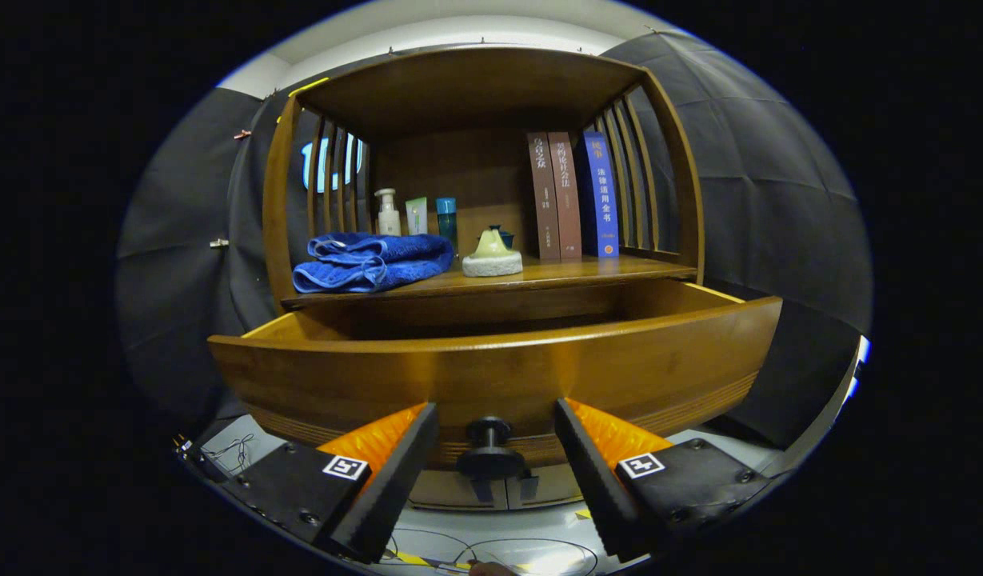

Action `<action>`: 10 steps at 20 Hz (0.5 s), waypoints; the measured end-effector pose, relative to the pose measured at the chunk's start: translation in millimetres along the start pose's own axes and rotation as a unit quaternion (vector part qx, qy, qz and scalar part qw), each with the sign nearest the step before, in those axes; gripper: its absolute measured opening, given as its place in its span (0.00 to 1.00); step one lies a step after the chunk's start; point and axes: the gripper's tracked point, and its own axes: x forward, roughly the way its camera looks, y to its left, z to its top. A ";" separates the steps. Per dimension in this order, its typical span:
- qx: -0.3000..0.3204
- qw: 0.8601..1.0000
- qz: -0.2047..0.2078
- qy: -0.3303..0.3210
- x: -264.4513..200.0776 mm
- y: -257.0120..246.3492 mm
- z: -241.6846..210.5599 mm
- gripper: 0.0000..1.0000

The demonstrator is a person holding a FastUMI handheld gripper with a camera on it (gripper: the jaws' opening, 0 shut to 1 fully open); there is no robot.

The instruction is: Pull open the drawer, take out the items inside it, and place them on the countertop above the cabinet.

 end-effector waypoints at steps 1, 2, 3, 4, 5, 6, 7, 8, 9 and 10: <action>-0.001 1.000 0.001 0.000 10.2 3.3 1.8 0.98; -0.003 1.000 0.000 -0.001 17.1 3.6 3.0 0.98; -0.004 1.000 0.000 -0.003 25.3 4.1 4.5 0.98; -0.003 1.000 0.000 -0.003 34.1 4.0 5.5 0.98; -0.002 1.000 0.000 -0.003 40.8 4.5 7.2 0.98; -0.002 1.000 0.000 -0.002 49.0 5.7 8.0 0.98; -0.002 1.000 0.000 -0.002 56.9 5.5 10.0 0.98; -0.001 1.000 0.000 -0.002 64.1 6.0 11.0 0.98; -0.001 1.000 -0.001 -0.001 71.3 6.4 12.3 0.98; -0.001 1.000 -0.001 0.000 77.6 6.8 13.1 0.98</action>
